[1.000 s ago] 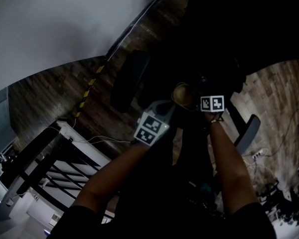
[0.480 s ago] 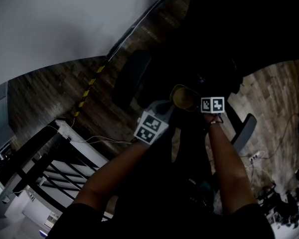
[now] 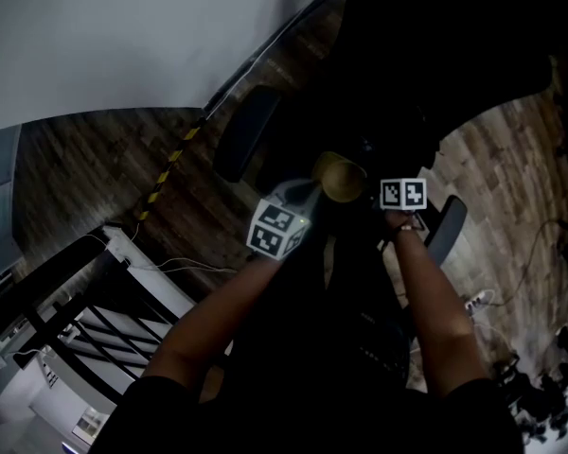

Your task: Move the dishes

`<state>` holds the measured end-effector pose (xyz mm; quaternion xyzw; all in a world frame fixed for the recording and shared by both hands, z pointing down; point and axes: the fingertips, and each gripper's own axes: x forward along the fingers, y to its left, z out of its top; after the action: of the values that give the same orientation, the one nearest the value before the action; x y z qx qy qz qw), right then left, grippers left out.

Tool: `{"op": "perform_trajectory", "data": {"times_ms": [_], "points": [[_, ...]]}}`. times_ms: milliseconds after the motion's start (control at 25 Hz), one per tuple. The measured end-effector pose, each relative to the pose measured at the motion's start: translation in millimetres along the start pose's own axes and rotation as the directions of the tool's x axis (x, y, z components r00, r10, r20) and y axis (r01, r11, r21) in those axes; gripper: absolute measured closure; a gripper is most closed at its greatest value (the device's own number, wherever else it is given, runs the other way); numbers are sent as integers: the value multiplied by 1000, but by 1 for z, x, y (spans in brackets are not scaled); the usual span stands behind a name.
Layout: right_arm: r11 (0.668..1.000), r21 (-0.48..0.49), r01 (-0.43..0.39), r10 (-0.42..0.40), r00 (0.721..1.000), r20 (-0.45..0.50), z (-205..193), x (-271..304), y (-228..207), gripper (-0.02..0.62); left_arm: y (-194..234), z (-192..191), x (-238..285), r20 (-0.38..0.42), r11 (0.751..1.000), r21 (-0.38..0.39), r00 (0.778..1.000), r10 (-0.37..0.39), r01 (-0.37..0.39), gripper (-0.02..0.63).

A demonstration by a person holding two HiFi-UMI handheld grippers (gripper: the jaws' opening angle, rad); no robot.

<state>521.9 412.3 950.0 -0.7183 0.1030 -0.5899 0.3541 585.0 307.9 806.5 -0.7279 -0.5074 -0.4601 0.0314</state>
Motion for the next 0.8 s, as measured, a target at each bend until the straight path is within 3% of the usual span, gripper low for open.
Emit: {"op": "perform_trajectory", "data": {"times_ms": [120,440,800], "points": [[1000,-18,-5,6,1000,24,-3,-29,12,578,-17,3,-19,28,1000,1,999,19,-19,615],[996,-75,-43,48,996,70,-8,-107,41,578,-74,19,-50,77,993,93,995,69,-76,615],[986,-164,-41,51,997,56,-23,-166,46,578,-127,21,-81,162,992,22,979,122,-127,615]]}}
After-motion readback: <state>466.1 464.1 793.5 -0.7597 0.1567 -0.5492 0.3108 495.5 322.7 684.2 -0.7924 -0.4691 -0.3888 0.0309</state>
